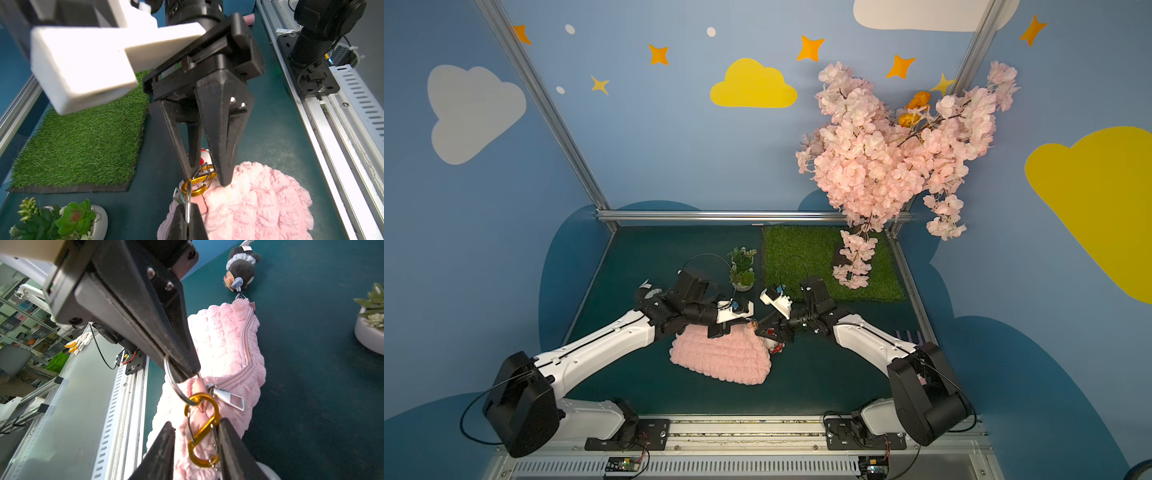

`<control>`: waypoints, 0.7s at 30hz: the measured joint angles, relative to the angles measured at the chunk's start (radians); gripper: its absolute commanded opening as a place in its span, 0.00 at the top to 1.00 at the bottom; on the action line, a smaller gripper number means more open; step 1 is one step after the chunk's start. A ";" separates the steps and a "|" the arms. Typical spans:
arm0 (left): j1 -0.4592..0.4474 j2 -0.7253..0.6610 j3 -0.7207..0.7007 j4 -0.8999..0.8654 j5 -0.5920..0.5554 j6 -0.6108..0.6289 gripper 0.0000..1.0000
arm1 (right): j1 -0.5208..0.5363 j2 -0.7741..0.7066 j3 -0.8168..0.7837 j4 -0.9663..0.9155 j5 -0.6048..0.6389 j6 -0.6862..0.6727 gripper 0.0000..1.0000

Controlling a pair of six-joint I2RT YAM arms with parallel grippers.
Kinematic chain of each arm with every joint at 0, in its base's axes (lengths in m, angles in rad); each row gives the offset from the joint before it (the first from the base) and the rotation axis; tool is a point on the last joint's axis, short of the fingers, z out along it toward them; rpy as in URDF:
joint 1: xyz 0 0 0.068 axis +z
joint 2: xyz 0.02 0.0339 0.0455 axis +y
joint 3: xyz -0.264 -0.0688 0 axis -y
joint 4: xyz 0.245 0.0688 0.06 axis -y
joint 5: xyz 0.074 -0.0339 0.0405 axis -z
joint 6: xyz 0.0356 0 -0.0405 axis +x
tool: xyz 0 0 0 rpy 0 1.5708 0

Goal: Remove the decoration from the bag
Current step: Remove the decoration item from the bag.

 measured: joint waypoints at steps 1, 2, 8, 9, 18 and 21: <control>0.000 0.000 0.000 0.000 0.000 0.000 0.98 | 0.000 0.000 0.000 0.000 0.003 0.000 0.69; 0.000 0.000 0.000 -0.001 0.000 0.000 0.98 | 0.001 0.000 0.000 -0.001 0.004 0.000 0.71; 0.000 0.000 0.005 -0.004 0.000 -0.001 0.98 | 0.001 0.000 0.005 -0.003 0.019 0.005 0.74; 0.000 0.000 0.008 -0.006 0.000 -0.002 0.98 | 0.001 0.000 0.005 -0.002 0.019 0.008 0.74; -0.002 0.001 0.012 -0.010 0.002 -0.004 0.98 | 0.003 0.008 0.005 0.021 0.023 0.055 0.81; -0.003 0.005 0.022 -0.021 0.002 -0.004 0.98 | 0.005 0.018 0.005 0.035 0.023 0.069 0.88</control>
